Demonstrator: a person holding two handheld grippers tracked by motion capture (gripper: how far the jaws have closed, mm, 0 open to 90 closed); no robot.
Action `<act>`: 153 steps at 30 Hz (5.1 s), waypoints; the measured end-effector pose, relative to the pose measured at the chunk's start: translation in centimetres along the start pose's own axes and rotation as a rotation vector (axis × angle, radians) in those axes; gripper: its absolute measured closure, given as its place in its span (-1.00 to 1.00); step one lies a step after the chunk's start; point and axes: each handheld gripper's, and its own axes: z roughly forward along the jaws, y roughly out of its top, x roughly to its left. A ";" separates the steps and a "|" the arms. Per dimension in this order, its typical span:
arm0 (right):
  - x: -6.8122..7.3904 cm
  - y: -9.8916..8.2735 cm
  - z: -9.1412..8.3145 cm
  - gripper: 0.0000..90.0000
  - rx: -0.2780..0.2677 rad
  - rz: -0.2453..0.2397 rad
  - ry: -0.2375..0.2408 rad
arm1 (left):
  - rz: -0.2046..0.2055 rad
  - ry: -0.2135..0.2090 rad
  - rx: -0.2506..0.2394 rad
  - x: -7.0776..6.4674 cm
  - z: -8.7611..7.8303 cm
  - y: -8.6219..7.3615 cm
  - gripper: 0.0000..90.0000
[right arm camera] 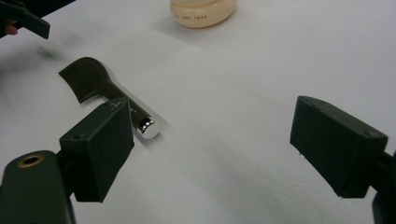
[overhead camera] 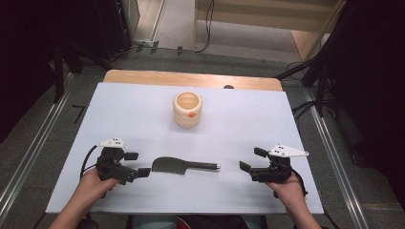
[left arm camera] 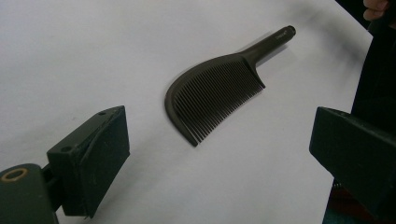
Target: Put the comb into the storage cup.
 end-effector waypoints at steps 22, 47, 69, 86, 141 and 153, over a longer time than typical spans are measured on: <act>0.3 -0.2 0.3 -0.75 0.045 -0.042 -0.006 | -0.001 -0.007 -0.004 0.0 0.0 0.1 -0.88; 0.3 -0.3 0.9 -0.75 0.109 0.063 0.149 | 0.021 0.045 0.015 -0.4 0.3 0.1 -0.68; 0.7 -0.3 0.8 -0.75 0.137 -0.112 -0.036 | 0.000 -0.032 0.034 -1.2 0.1 0.8 0.06; 0.8 -0.4 0.8 -0.75 0.148 -0.122 -0.036 | 0.134 0.009 0.206 -1.1 2.4 1.0 1.00; 0.5 -0.4 0.5 -0.74 0.140 -0.099 -0.039 | 0.170 -0.012 0.215 -0.3 7.9 3.2 1.00; 0.5 -0.4 0.4 -0.73 0.126 -0.079 0.009 | 0.144 -0.049 0.181 -0.6 6.8 3.5 0.76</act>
